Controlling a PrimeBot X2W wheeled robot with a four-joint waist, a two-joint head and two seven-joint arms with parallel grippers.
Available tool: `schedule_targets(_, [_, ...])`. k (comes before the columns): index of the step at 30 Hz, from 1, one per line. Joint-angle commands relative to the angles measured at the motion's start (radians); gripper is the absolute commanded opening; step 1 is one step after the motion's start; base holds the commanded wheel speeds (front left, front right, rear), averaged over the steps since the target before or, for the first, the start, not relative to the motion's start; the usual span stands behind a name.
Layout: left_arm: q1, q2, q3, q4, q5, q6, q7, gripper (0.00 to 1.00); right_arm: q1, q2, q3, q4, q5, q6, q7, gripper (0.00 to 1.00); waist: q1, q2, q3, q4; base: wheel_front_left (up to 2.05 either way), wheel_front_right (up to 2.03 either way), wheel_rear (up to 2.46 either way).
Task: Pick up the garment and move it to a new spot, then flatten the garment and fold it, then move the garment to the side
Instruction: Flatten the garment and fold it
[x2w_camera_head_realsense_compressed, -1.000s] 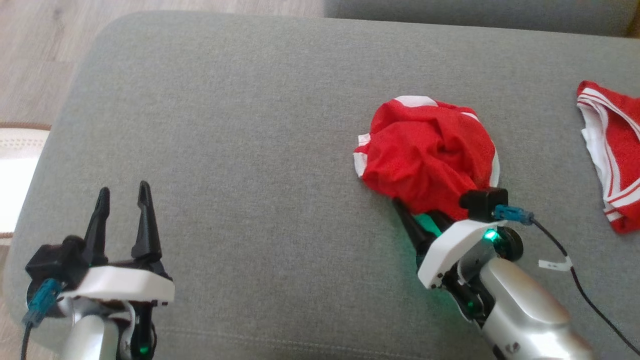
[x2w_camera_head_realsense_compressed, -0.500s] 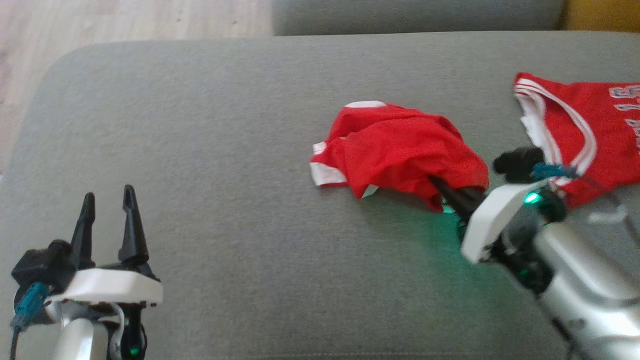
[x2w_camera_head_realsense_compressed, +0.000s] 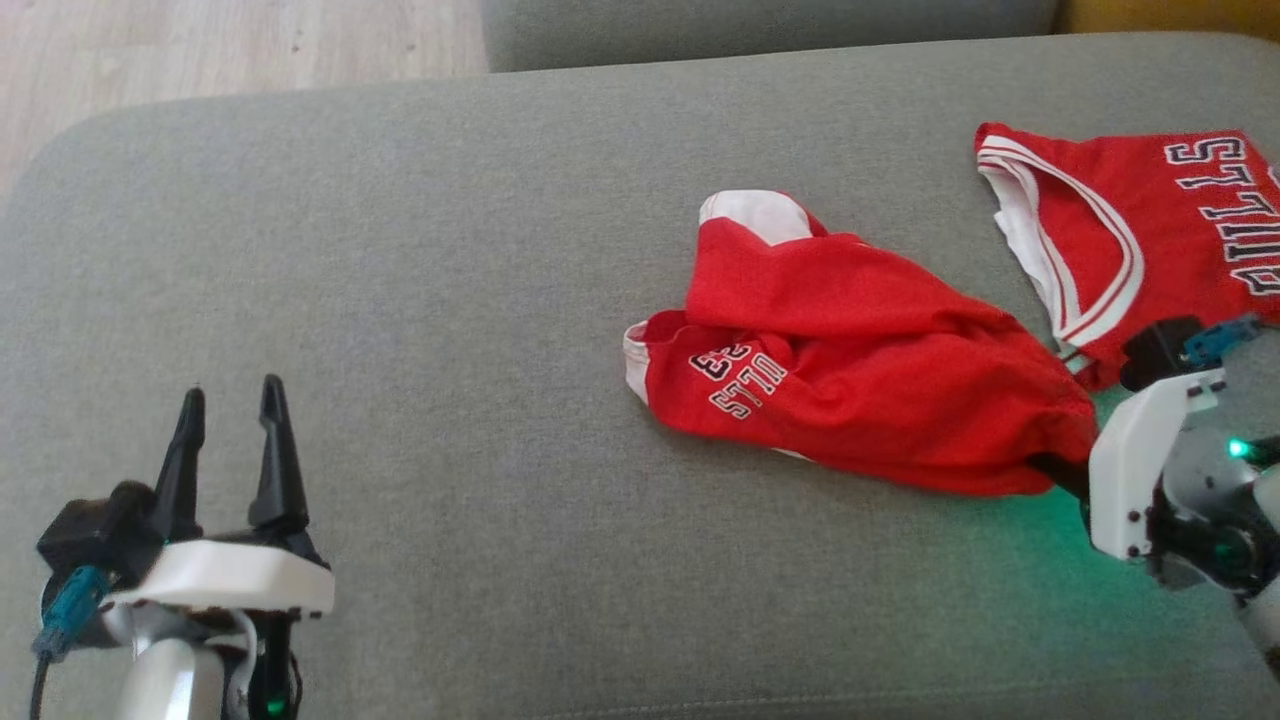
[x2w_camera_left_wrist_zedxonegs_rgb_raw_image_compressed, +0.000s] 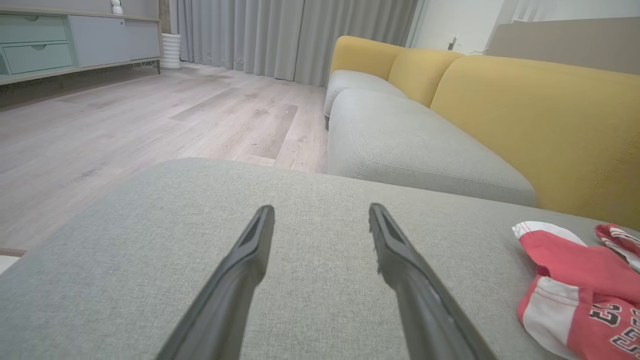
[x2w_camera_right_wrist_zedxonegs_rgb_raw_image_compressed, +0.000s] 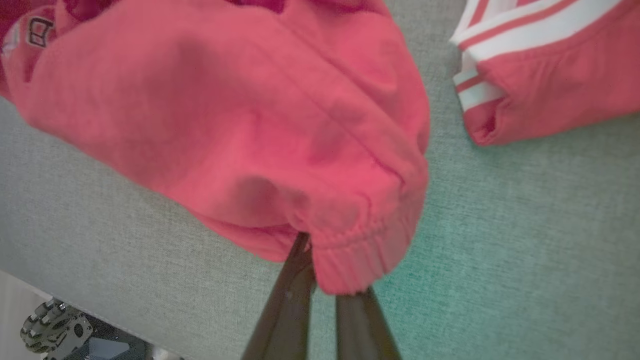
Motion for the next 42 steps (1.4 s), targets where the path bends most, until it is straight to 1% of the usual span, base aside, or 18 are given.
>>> schedule_targets(1, [-0.041, 0.013, 0.032, -0.026, 0.009, -0.003, -0.012, 1.0, 0.008, 0.001, -0.018, -0.013, -0.022, -0.001, -0.001, 1.0, 0.0, 0.0, 0.001, 0.008, 0.0, 0.0, 0.0])
schedule_targets(3, [-0.041, 0.013, 0.03, -0.021, 0.01, -0.004, -0.012, 1.0, 0.018, 0.033, -0.05, -0.006, -0.052, -0.001, -0.013, 1.0, 0.0, 0.0, -0.001, 0.011, 0.0, 0.0, 0.0])
schedule_targets(6, [-0.037, 0.018, 0.03, -0.015, 0.011, -0.004, -0.012, 1.0, 0.037, 0.068, -0.105, -0.048, -0.067, -0.001, -0.049, 1.0, 0.0, 0.0, -0.014, 0.012, 0.0, 0.0, 0.0])
schedule_targets(13, [-0.018, 0.033, 0.034, -0.019, 0.008, 0.002, -0.006, 1.0, 0.142, 0.114, -0.271, -0.268, -0.082, -0.001, -0.167, 1.0, 0.0, 0.0, -0.048, -0.002, 0.0, 0.0, 0.0])
schedule_targets(17, [-0.013, 0.045, 0.035, -0.034, 0.007, 0.004, 0.006, 1.0, 0.234, 0.148, -0.358, -0.343, -0.155, -0.001, -0.189, 1.0, 0.0, 0.0, -0.055, -0.015, 0.0, 0.0, 0.0])
schedule_targets(20, [-0.01, 0.052, 0.037, -0.051, 0.005, 0.007, 0.015, 1.0, 0.282, 0.191, -0.416, -0.402, -0.259, -0.001, -0.225, 1.0, 0.0, 0.0, -0.054, -0.024, 0.0, 0.0, 0.0])
schedule_targets(22, [-0.01, 0.054, 0.034, -0.062, 0.003, 0.005, 0.02, 1.0, 0.298, 0.239, -0.432, -0.445, -0.3, -0.001, -0.279, 1.0, 0.0, 0.0, -0.049, -0.032, 0.0, 0.0, 0.0])
schedule_targets(23, [-0.01, 0.054, 0.034, -0.062, 0.003, 0.005, 0.02, 1.0, 0.298, 0.239, -0.432, -0.445, -0.3, -0.001, -0.279, 1.0, 0.0, 0.0, -0.049, -0.032, 0.0, 0.0, 0.0])
schedule_targets(24, [-0.012, 0.057, 0.032, -0.073, 0.0, 0.004, 0.025, 1.0, 0.301, 0.273, -0.428, -0.47, -0.342, -0.001, -0.352, 1.0, 0.0, 0.0, -0.042, -0.041, 0.0, 0.0, 0.0])
schedule_targets(25, [-0.012, 0.057, 0.032, -0.073, 0.0, 0.004, 0.025, 1.0, 0.301, 0.273, -0.428, -0.47, -0.342, -0.001, -0.352, 1.0, 0.0, 0.0, -0.042, -0.041, 0.0, 0.0, 0.0])
schedule_targets(26, [-0.015, 0.058, 0.031, -0.078, -0.002, 0.001, 0.027, 1.0, 0.299, 0.29, -0.425, -0.474, -0.364, -0.001, -0.397, 1.0, 0.0, 0.0, -0.038, -0.046, 0.0, 0.0, 0.0])
schedule_targets(29, [-0.024, 0.062, 0.027, -0.089, -0.011, -0.007, 0.036, 1.0, 0.295, 0.338, -0.405, -0.447, -0.409, -0.001, -0.517, 1.0, 0.0, 0.0, -0.033, -0.056, 0.0, 0.0, 0.0])
schedule_targets(32, [-0.039, 0.072, 0.012, -0.09, -0.023, -0.031, 0.058, 1.0, 0.29, 0.371, -0.391, -0.402, -0.432, -0.001, -0.596, 1.0, 0.0, 0.0, -0.03, -0.063, 0.0, 0.0, 0.0])
schedule_targets(35, [-0.081, 0.09, -0.021, -0.091, -0.042, -0.067, 0.115, 1.0, 0.27, 0.381, -0.393, -0.364, -0.456, -0.001, -0.649, 1.0, 0.0, 0.0, -0.028, -0.071, 0.0, 0.0, 0.0])
schedule_targets(37, [-0.131, 0.11, -0.063, -0.095, -0.07, -0.096, 0.185, 1.0, 0.251, 0.386, -0.405, -0.348, -0.465, -0.001, -0.683, 1.0, 0.0, 0.0, -0.025, -0.077, 0.0, 0.0, 0.0])
schedule_targets(39, [-0.195, 0.138, -0.121, -0.097, -0.123, -0.115, 0.286, 1.0, 0.231, 0.391, -0.412, -0.334, -0.474, -0.001, -0.707, 1.0, 0.0, 0.0, -0.017, -0.088, 0.0, 0.0, 0.0])
schedule_targets(41, [-0.262, 0.2, -0.222, -0.095, -0.156, -0.122, 0.426, 1.0, 0.213, 0.396, -0.409, -0.321, -0.481, -0.001, -0.724, 1.0, 0.0, 0.0, -0.007, -0.104, 0.0, 0.0, 0.0])
schedule_targets(42, [-0.299, 0.228, -0.287, -0.105, -0.194, -0.123, 0.489, 1.0, 0.206, 0.399, -0.407, -0.315, -0.483, -0.001, -0.732, 1.0, 0.0, 0.0, 0.0, -0.112, 0.0, 0.0, 0.0])
